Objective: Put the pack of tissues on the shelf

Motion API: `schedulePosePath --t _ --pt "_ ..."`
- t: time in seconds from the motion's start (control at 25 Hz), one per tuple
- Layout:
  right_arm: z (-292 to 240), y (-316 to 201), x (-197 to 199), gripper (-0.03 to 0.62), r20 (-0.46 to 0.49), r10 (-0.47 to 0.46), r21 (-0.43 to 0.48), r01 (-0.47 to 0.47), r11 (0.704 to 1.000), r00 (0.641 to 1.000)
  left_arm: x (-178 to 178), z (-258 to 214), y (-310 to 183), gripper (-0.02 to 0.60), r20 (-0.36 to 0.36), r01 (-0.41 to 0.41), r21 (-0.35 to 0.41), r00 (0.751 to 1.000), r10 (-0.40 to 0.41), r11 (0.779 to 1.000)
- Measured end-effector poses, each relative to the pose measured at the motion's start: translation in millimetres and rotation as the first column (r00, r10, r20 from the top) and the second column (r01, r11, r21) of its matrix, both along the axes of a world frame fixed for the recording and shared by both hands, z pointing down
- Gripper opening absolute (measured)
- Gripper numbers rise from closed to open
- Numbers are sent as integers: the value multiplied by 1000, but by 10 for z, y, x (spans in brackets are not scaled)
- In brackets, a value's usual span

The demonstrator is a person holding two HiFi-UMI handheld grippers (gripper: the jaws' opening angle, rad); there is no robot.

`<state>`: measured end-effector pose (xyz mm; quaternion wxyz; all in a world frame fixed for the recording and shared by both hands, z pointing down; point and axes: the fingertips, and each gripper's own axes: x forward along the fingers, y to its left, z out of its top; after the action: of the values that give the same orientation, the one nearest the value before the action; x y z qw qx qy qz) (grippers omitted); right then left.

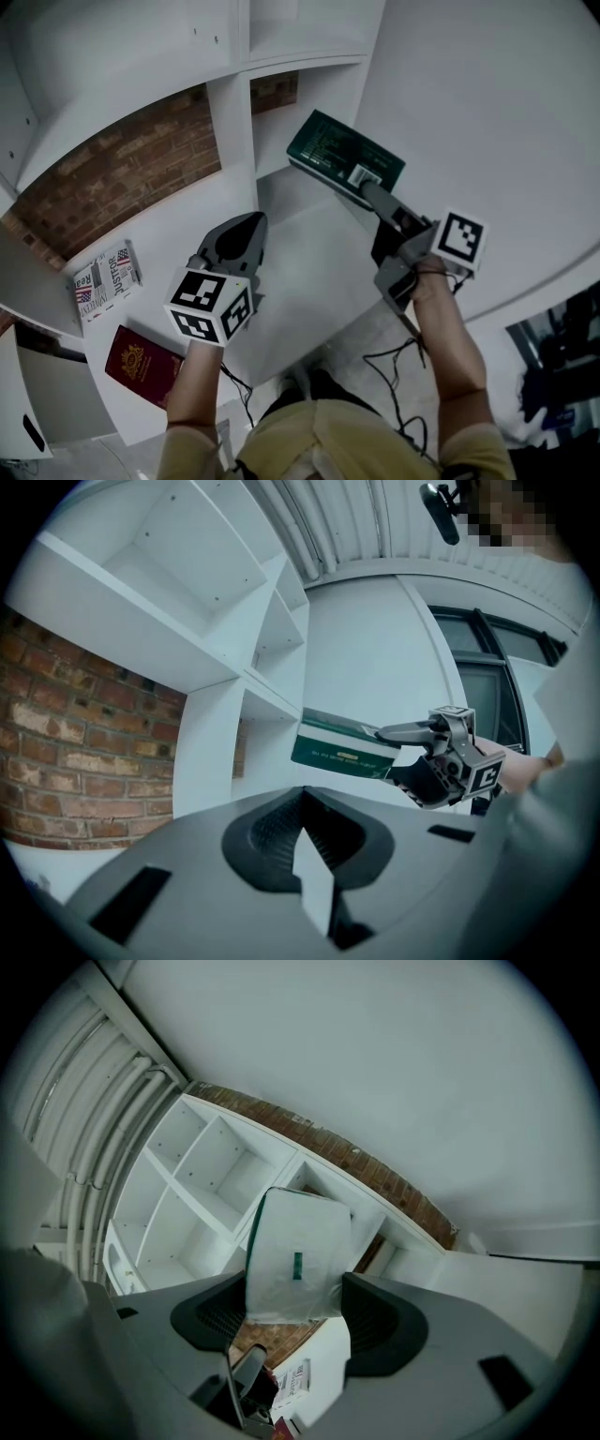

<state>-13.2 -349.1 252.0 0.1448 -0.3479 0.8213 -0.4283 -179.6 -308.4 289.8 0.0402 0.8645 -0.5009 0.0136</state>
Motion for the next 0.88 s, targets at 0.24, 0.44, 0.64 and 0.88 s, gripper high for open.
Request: schedulePosePath --t 0.24,0.44,0.64,0.88 --pt "-339 -54 12 311 5 -31 70 31 997 999 137 -360 -71 2 10 9 90 1000 -10 996" --pt "-660 -176 73 311 17 -45 106 43 993 999 232 -752 -178 2 14 29 152 999 -32 988" --pt "-957 -280 122 311 27 -45 159 40 986 999 297 -1046 -258 2 37 32 213 998 -41 976" --pt "-1298 -453 98 311 43 -47 207 37 978 998 350 -1380 -359 2 45 42 279 997 -57 959"
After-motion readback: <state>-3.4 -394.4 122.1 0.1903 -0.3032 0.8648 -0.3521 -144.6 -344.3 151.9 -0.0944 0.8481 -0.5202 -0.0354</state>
